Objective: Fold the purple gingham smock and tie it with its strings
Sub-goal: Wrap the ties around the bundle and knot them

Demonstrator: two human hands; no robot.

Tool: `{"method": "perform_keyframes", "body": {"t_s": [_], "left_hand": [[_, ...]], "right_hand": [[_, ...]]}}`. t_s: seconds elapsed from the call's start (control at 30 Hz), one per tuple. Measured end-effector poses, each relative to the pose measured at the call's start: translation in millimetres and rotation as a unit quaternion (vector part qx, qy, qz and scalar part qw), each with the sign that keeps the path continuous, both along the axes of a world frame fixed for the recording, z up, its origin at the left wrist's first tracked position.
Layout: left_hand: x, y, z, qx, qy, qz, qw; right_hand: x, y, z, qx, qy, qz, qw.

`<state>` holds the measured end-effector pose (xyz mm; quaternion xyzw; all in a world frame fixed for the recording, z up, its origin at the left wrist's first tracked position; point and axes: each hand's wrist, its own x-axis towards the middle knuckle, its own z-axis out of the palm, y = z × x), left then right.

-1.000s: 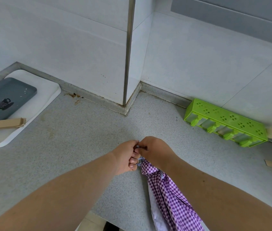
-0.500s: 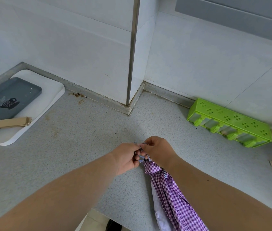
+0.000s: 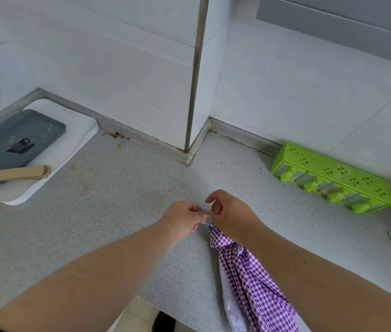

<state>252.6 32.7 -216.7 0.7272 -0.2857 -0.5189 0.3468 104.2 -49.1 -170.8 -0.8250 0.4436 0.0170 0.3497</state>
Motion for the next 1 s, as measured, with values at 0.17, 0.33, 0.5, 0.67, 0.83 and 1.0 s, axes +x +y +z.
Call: {"method": "perform_keyframes", "body": {"t_s": [0.17, 0.33, 0.5, 0.67, 0.83, 1.0], "left_hand": [[5, 4, 4, -0.020, -0.050, -0.081, 0.995], [7, 4, 4, 0.006, -0.063, -0.115, 0.991], [7, 3, 1, 0.022, -0.011, -0.068, 0.997], [8, 1, 1, 0.026, 0.033, -0.048, 0.998], [8, 1, 4, 0.014, 0.043, -0.036, 0.998], [20, 0, -5, 0.022, -0.110, -0.058, 0.992]], "right_hand": [[0, -2, 1, -0.068, 0.024, 0.013, 0.997], [4, -8, -1, -0.060, 0.086, 0.023, 0.994], [2, -9, 2, -0.028, 0.096, 0.047, 0.994], [-3, -4, -2, 0.000, 0.029, 0.024, 0.999], [-1, -8, -8, -0.041, 0.035, 0.034, 0.998], [-7, -7, -11, -0.061, 0.029, 0.052, 0.996]]}}
